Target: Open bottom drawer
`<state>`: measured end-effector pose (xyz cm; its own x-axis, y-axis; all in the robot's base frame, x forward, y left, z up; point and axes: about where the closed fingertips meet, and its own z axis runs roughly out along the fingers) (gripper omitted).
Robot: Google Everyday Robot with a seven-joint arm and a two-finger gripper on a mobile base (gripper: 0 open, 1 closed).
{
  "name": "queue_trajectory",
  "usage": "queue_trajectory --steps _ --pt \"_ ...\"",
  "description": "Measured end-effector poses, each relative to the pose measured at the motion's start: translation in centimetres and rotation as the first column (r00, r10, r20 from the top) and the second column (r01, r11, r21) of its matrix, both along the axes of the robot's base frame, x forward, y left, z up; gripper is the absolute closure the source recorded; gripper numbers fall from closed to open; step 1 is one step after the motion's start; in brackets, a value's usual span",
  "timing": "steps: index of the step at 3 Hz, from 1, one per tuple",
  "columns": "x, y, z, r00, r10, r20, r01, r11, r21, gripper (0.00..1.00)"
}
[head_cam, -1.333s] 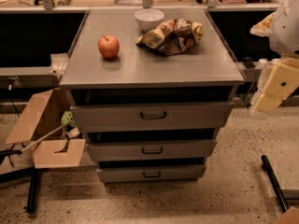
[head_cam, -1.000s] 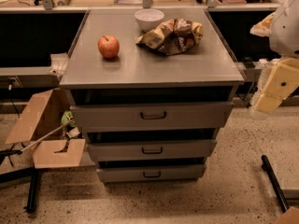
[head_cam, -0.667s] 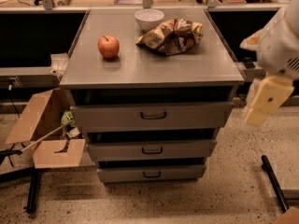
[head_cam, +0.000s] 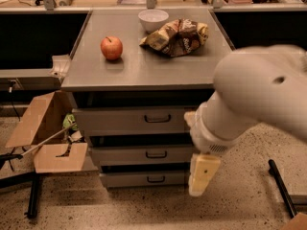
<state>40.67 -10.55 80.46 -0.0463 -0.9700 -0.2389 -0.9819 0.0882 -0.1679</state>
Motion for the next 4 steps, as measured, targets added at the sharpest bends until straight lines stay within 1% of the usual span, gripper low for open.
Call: queue_trajectory --steps 1,2,3,4 --pt "-1.6 -0.5 -2.2 0.9990 0.005 -0.044 -0.006 1.000 -0.021 0.00" --pt "-1.5 -0.4 -2.1 0.9991 0.005 -0.043 -0.005 1.000 -0.021 0.00" --pt "-1.0 -0.4 -7.0 0.9948 0.025 -0.099 -0.028 0.999 -0.030 0.00" --pt "-0.5 0.0 -17.2 0.9776 0.090 -0.190 -0.100 0.994 -0.048 0.00"
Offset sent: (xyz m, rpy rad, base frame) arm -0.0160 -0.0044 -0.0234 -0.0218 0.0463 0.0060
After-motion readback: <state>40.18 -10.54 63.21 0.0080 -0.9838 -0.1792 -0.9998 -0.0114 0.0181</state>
